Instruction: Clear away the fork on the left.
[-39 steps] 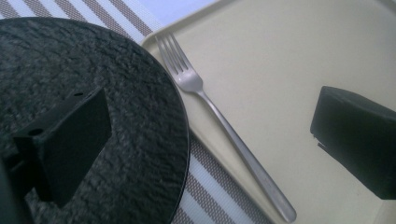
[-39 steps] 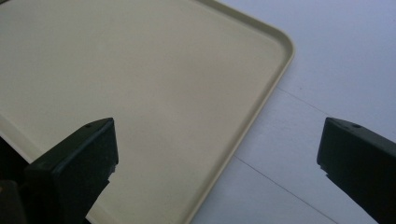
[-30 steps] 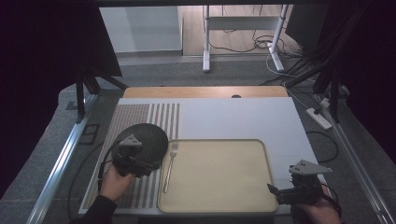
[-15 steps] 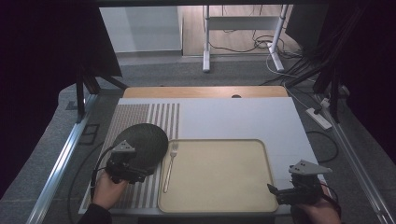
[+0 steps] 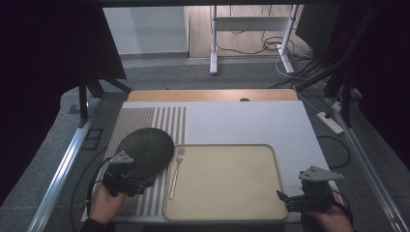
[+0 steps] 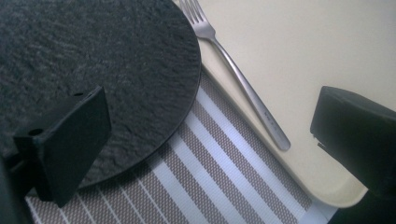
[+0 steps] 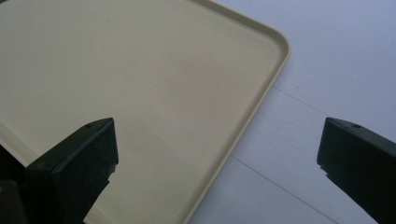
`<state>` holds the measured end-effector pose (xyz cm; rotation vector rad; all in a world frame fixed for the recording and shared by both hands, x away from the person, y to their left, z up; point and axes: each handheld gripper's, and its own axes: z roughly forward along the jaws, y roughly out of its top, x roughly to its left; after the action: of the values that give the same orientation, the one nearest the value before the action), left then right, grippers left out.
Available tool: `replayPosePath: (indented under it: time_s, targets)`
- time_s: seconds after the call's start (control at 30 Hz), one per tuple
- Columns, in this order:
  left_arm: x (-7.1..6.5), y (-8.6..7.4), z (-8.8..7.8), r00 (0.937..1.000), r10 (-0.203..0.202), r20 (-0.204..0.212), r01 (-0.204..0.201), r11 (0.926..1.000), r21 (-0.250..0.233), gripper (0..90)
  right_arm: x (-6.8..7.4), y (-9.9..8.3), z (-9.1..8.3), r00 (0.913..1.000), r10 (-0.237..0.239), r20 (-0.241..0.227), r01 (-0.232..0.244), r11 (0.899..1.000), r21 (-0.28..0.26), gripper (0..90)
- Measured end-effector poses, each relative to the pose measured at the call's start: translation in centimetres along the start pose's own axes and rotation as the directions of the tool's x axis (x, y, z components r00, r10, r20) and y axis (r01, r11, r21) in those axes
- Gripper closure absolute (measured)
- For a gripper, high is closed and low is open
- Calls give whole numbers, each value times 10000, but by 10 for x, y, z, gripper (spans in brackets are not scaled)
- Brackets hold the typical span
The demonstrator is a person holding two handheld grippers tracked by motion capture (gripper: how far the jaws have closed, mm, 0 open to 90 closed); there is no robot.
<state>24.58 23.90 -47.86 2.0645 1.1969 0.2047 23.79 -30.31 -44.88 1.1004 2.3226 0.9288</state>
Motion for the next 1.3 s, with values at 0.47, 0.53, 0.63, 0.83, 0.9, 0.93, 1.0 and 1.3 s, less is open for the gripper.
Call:
replayPosePath:
  time_s: [0.47,0.53,0.63,0.83,0.9,0.93,1.0,1.3]
  targets:
    - [2,-20,-16,9989,-441,-141,441,9990,-18,0,0,0,0,10000,10,35,-10,10000,-16,0]
    - [2,-23,-18,9986,-483,-193,482,9988,-38,0,0,0,0,10000,10,36,-10,10000,-15,0]
    - [3,-26,-21,9982,-558,-230,556,9984,-94,0,0,0,0,10000,4,38,-4,10000,-14,0]
    - [4,-32,-27,9972,-696,-273,689,9973,-261,0,0,0,0,10000,19,47,-18,10000,-16,0]
    - [4,-34,-29,9964,-792,-290,783,9965,-307,0,0,0,0,10000,12,49,-12,10000,-12,0]
    - [4,-34,-30,9963,-803,-297,793,9963,-343,0,0,0,0,10000,13,52,-13,10000,-16,0]
    - [4,-36,-32,9961,-817,-341,804,9961,-365,0,0,0,0,10000,15,55,-15,10000,-12,0]
    - [2,-39,-36,9962,-739,-470,718,9964,-460,0,0,0,0,10000,25,66,-25,10000,-16,0]
